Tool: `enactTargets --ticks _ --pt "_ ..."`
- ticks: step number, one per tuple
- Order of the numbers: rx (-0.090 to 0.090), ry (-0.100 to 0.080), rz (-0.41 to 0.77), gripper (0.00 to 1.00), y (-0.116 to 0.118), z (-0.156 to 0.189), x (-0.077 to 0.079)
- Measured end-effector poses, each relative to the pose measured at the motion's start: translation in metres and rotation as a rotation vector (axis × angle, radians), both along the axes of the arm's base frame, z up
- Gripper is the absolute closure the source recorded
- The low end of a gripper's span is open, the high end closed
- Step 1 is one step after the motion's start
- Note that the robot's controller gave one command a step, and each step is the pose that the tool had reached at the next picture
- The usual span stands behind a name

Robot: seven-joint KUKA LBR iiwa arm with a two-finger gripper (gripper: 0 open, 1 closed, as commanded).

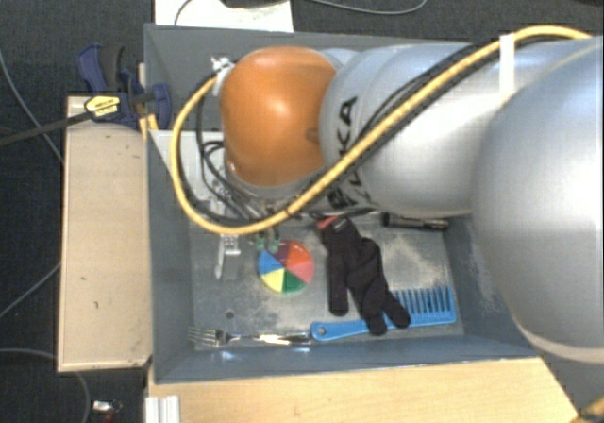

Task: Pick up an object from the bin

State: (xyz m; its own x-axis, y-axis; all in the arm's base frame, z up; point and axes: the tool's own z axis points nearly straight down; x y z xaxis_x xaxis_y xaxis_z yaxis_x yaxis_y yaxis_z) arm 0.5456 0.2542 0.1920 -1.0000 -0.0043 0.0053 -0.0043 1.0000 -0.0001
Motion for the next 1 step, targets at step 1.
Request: enactTargets --ticks 1 --pt "0.002 -0.008 -0.006 0.0 -0.0015 0.0046 0.0023"
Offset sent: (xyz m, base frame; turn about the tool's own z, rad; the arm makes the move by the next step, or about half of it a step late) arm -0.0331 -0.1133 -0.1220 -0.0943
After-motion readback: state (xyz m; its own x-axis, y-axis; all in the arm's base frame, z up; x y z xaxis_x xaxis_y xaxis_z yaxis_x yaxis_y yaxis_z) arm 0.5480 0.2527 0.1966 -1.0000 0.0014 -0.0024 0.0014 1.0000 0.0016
